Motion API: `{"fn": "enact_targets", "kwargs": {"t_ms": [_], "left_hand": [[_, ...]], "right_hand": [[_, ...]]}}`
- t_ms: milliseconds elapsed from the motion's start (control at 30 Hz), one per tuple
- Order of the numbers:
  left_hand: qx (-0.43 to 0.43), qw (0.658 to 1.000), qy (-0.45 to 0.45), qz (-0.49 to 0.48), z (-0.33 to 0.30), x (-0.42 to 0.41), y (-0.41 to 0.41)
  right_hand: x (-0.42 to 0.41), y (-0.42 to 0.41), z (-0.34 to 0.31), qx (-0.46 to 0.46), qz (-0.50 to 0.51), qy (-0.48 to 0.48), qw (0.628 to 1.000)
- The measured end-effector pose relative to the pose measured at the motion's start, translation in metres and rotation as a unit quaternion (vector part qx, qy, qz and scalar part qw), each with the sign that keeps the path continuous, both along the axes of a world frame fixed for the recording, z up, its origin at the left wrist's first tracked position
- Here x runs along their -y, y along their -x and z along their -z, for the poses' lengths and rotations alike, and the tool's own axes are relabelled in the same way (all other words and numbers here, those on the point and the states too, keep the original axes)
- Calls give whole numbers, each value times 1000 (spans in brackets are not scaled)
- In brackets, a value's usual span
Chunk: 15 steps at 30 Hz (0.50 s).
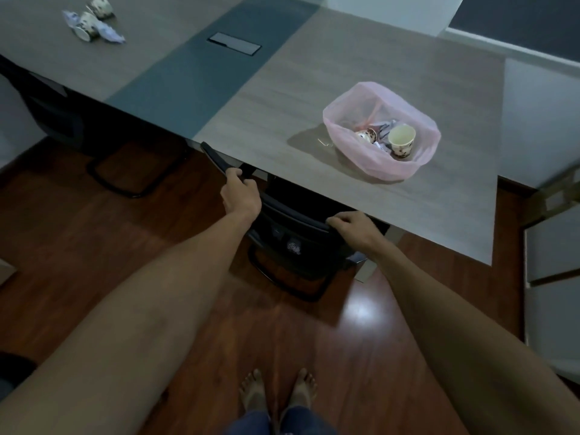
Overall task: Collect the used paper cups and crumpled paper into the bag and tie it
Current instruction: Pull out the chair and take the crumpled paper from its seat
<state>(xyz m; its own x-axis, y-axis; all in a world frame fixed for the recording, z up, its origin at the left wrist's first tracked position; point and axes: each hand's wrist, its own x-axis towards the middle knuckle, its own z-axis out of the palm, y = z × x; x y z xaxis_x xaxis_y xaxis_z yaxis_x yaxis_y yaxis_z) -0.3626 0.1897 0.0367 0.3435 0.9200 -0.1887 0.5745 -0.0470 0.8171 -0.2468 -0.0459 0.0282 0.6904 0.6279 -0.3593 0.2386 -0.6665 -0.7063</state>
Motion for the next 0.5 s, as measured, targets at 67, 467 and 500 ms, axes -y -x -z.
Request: {"fn": "enact_targets", "kwargs": {"t_ms": [67, 467, 500], "left_hand": [[5, 1000, -7, -20, 3, -18, 8], [2, 997, -73, -22, 15, -149, 64], [3, 997, -76, -10, 13, -159, 70]], "right_hand": [[-14, 20, -1, -39, -35, -15, 999], [-134, 110, 4, -240, -185, -39, 952], [-142, 116, 7, -251, -187, -48, 949]]}}
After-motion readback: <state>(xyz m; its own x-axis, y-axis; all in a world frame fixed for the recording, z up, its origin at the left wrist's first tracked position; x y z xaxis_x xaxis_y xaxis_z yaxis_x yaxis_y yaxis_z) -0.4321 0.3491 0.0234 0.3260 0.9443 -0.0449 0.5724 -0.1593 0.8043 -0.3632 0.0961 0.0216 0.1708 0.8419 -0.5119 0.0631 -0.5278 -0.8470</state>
